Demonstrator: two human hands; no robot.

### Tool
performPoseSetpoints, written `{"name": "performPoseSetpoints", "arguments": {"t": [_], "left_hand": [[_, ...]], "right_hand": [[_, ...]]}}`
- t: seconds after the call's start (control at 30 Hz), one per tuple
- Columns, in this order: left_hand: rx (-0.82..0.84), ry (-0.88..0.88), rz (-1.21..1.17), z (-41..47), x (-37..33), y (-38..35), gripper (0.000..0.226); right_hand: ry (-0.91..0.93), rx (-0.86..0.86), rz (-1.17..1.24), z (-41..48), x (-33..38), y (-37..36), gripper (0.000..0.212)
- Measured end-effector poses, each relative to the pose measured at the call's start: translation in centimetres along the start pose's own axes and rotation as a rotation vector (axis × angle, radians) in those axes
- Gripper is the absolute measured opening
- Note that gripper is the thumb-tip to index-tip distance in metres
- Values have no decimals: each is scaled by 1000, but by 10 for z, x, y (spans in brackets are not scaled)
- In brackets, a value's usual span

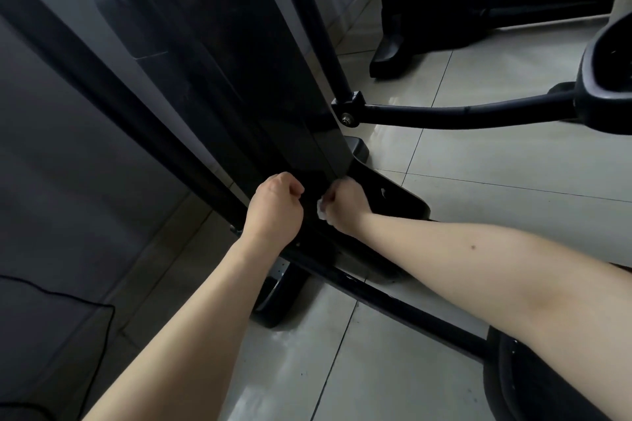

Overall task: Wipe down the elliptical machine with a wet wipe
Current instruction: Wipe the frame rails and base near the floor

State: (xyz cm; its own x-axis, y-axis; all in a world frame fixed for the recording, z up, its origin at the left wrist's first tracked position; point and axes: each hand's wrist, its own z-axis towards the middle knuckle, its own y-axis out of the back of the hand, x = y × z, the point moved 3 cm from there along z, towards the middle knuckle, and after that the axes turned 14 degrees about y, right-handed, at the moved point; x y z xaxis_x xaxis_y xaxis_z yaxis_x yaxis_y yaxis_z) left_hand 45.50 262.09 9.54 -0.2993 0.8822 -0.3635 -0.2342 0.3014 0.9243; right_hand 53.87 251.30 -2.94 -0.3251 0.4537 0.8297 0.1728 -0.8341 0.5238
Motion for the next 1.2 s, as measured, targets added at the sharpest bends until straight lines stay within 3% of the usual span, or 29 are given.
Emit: {"name": "performPoseSetpoints", "arguments": {"t": [0.17, 0.27, 0.4, 0.6, 0.8, 1.03, 1.13, 1.2], "left_hand": [[10, 18, -3, 1, 8, 7, 36], [17, 25, 1, 3, 11, 10, 36], [22, 33, 7, 4, 13, 11, 35], [19, 50, 5, 5, 22, 11, 28], [57, 53, 4, 6, 17, 3, 32], [97, 4, -20, 11, 4, -16, 33], [141, -8, -17, 14, -4, -28, 33], [167, -15, -17, 15, -9, -36, 33]], "right_hand": [[143, -317, 312, 22, 57, 41, 7], [245, -374, 462, 28, 101, 65, 2], [267, -377, 503, 22, 99, 53, 7], [262, -243, 384, 2, 66, 19, 13], [145, -58, 223, -15, 14, 0, 16], [92, 114, 5, -12, -23, -2, 17], [74, 281, -74, -22, -40, -4, 19], [49, 282, -113, -32, -53, 0, 25]]}}
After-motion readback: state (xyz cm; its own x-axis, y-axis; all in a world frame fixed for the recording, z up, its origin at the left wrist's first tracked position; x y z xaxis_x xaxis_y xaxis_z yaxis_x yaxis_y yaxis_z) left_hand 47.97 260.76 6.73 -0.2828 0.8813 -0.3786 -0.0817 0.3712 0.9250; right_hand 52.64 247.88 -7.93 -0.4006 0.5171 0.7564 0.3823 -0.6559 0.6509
